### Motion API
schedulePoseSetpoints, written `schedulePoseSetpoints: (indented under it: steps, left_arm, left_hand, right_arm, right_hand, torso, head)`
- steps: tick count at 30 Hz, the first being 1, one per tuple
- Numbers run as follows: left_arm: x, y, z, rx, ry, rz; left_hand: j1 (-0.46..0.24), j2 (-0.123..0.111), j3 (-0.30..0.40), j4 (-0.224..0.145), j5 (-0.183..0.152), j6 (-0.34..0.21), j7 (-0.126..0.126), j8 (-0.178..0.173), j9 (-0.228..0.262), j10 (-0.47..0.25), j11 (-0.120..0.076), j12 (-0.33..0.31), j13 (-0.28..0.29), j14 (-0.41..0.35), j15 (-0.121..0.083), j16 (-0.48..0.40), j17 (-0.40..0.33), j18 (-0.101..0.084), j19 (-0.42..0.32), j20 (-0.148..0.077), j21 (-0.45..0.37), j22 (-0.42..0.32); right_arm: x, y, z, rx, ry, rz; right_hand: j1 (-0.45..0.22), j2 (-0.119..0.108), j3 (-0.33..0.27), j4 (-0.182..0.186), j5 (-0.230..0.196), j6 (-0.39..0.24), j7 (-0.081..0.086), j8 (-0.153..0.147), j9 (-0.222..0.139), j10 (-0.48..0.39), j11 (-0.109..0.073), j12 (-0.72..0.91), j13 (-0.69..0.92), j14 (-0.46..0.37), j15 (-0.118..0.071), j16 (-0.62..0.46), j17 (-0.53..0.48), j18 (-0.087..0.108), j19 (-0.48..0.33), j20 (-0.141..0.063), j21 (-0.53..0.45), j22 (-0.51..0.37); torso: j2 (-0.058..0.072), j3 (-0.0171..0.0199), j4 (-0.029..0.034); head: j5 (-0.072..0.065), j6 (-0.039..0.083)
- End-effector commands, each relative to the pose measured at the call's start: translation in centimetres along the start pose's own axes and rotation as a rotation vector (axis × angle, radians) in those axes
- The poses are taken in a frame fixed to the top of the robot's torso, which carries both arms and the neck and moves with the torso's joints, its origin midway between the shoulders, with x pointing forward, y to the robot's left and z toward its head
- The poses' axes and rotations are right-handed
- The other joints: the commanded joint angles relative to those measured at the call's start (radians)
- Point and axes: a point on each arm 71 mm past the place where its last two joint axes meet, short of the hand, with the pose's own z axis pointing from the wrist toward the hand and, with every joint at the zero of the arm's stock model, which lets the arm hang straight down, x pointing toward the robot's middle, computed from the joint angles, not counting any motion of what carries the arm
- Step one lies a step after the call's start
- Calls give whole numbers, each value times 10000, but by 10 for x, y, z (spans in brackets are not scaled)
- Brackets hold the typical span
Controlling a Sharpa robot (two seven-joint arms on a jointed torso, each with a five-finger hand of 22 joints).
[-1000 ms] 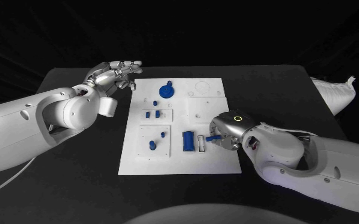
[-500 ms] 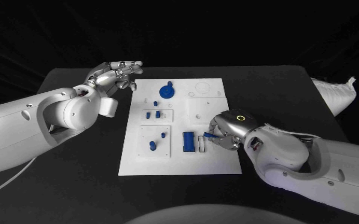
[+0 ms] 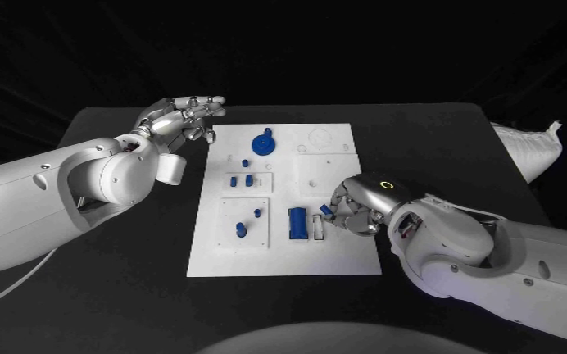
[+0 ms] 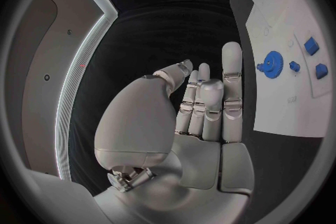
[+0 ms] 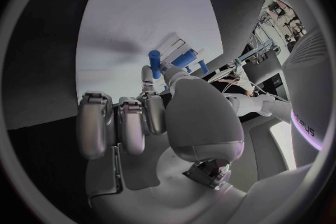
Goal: Assemble the parts on the task board
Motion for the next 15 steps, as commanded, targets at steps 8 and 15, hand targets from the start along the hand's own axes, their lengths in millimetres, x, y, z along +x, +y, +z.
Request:
schedulePoseSetpoints:
  steps: [8,15]
  left_arm:
    - [3,-1,0,52,247,-9]
    - [4,-1,0,47,253,0]
  left_hand:
    - [-2,132,6,-38,46,-73,16,41,-1,-61,-11,43,11,-50,3,-46,-11,148,-75,-5,-57,-11]
    - [-2,132,6,-38,46,-73,16,41,-1,-61,-11,43,11,-50,3,-46,-11,148,-75,-5,-57,-11]
  right_arm:
    - [11,-8,1,1185,1240,2328]
    - [15,-6,4,1364,1498,2862]
  right_hand:
    - [-102,-47,25,3,488,202,-127,-108,-1,208,17,-21,1313,1046,-50,38,2576,-106,312,-81,22,257]
    - [-109,-58,17,-14,619,201,-121,-134,2,199,20,-52,1303,1042,-49,25,2557,-100,301,-80,1,225]
  torso:
    - [-1,-7,-3]
    - [1,4,4]
  head:
    - [1,-29]
    - [10,-39]
